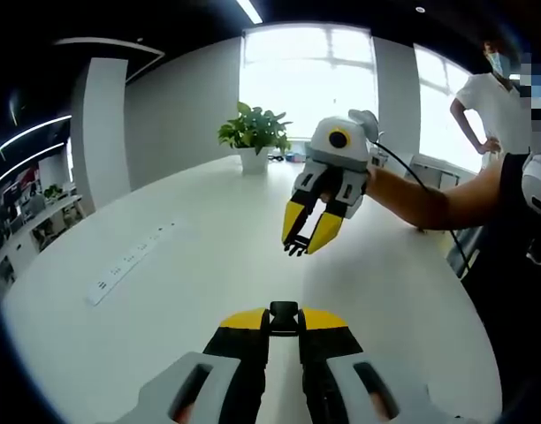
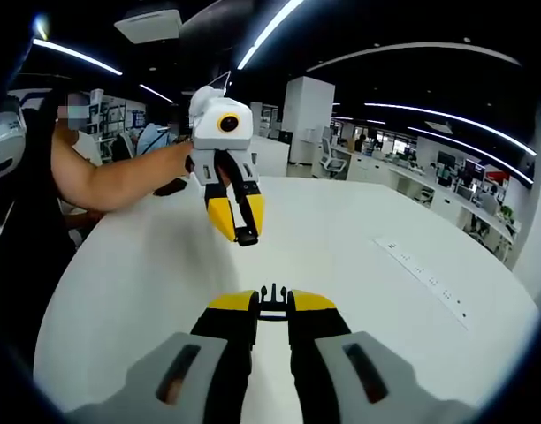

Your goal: Snap the two parts of the plastic buckle together until the buckle closes and remains connected.

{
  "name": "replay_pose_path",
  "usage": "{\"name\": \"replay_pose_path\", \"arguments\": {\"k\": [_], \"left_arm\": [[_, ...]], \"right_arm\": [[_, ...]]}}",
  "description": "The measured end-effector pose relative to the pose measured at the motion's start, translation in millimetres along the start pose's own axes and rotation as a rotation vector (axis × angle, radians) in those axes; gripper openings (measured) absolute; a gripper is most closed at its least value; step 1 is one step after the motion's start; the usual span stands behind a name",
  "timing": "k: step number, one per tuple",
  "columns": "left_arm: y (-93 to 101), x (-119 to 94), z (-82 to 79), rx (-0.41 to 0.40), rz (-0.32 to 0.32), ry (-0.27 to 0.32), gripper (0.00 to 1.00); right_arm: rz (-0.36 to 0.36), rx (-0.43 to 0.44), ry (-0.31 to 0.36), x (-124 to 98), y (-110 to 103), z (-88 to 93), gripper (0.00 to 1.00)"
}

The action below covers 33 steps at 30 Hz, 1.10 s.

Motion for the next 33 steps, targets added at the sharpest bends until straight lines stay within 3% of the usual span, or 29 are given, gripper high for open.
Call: {"name": "replay_pose_path", "arguments": {"k": [33], "left_arm": [[25.1,-10,12.9,0.004,0.002,-0.009,0.12]], "right_arm": [[-0.013,-0.017,0.007,-4,-27,-5.1,0.14]]}}
Point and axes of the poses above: the point that each gripper's makers call its tool centre point, and the gripper's own axes: x roughly forward along the fingers, y roughly to its right, z roughly out of its underside, the point moved 5 cm from there along -x, roughly backward along the fingers, and after that the axes turned 7 degrees about y, right-handed, at the moved point
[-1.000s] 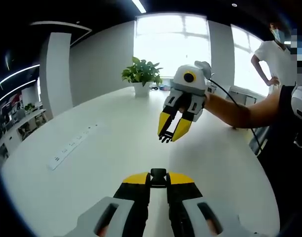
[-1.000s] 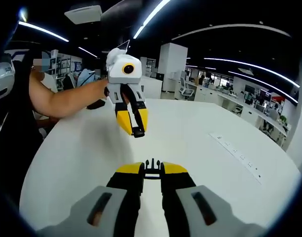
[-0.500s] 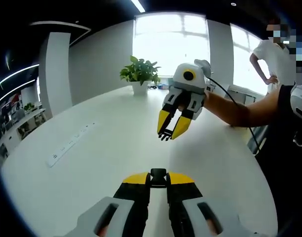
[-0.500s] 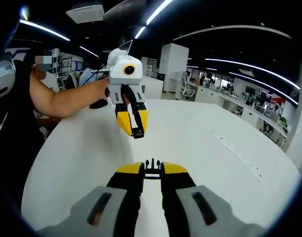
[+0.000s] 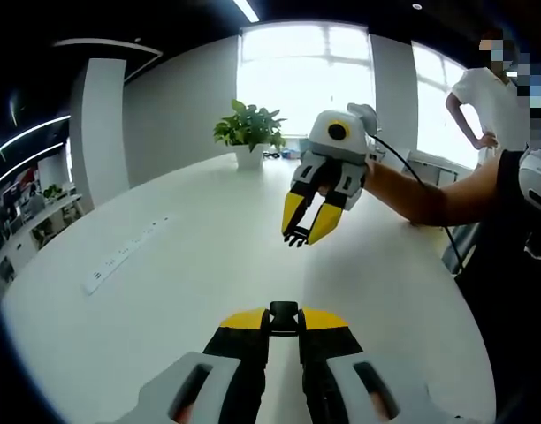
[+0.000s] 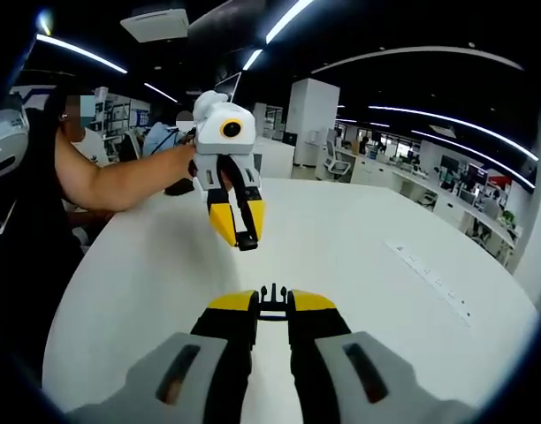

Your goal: Snap the two parts of the plastic buckle together until the buckle closes and remains connected.

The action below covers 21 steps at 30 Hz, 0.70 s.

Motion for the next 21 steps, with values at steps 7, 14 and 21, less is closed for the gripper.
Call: {"name": "replay_pose_path", "arguments": {"k": [7,14,21], "left_arm": [[4.9,-3,5.6,-0.003,-0.002,-0.001,0.12],[12.0,-7,5.6,0.004,-0.003,-0.003,0.12],[15.2,-11,5.9,0.009,-0.009,-0.002,0.12]], "right_arm": [[-0.006,-0.002,-0.002,1,-7,-1.3,0.14],[-0.008,-0.008,-0.004,1,-12,-3.7,0.14],[-0.011,-0.015,-0.002,2,-17,-6.2,0.14]]}}
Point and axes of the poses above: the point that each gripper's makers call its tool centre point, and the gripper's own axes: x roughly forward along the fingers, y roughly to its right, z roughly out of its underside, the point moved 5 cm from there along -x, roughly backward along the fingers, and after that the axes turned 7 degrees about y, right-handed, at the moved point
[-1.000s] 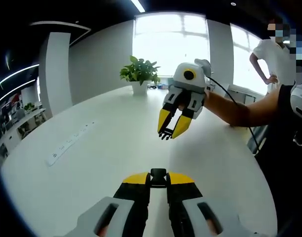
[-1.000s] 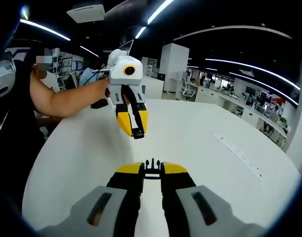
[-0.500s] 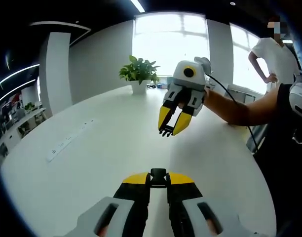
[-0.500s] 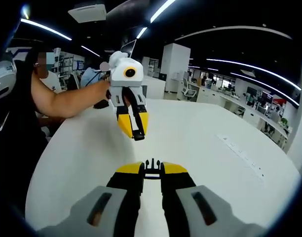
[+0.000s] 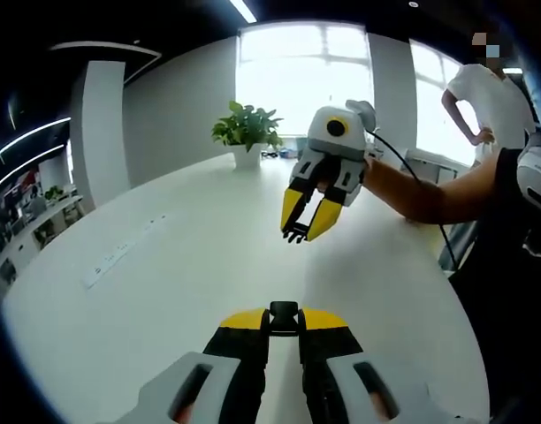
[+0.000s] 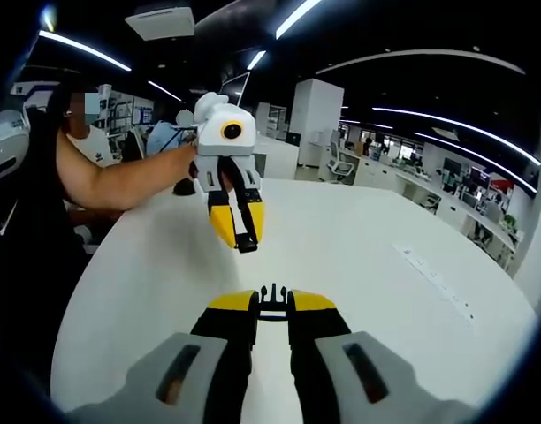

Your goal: Snap the two parts of the plastic buckle together until the buckle closes and remains connected.

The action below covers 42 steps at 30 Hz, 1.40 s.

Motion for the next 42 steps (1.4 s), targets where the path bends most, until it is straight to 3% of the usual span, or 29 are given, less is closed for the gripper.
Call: {"name": "replay_pose_path", "arguments": {"k": [17,42], "left_arm": [[12.2,2,13.6,-0.008,0.008,-0.013,0.12],[19.6,-1,13.9,0.005,0.015,-0.024,0.12]], "right_arm": [[-0.009,0.006,0.002,1,-11,3.9,0.14],[-0.013,0.01,0.006,0,-21,7.9,0.14]]}}
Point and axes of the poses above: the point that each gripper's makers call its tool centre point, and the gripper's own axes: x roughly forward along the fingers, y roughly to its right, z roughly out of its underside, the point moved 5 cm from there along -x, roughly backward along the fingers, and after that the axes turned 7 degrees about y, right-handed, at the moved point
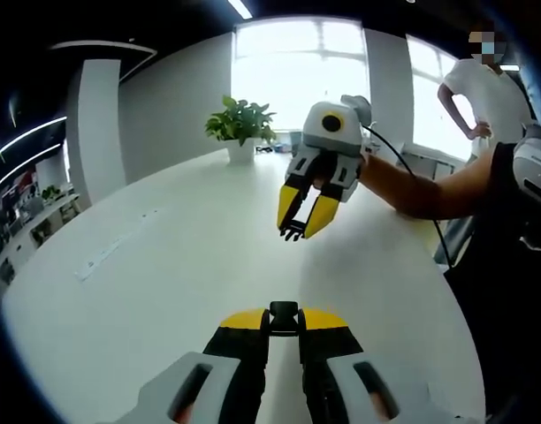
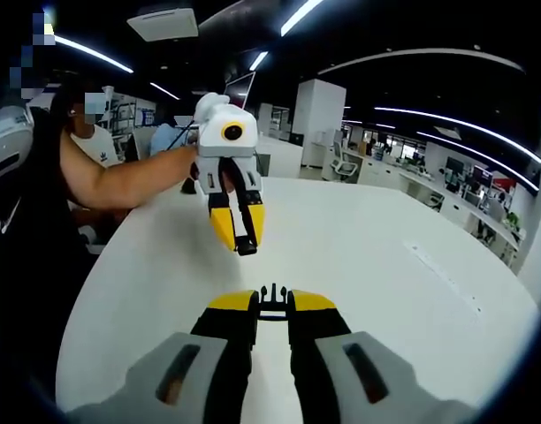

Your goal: Snap the two parts of the plastic buckle together until the buckle closes and remains connected.

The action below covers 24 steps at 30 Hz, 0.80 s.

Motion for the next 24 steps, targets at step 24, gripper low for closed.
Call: {"name": "replay_pose_path", "arguments": {"k": [24], "left_arm": [[-1.5,12,5.4,0.013,0.017,-0.018,0.12]], "right_arm": [[-0.026,-0.001,-0.025,3,0,9.4,0.14]]}}
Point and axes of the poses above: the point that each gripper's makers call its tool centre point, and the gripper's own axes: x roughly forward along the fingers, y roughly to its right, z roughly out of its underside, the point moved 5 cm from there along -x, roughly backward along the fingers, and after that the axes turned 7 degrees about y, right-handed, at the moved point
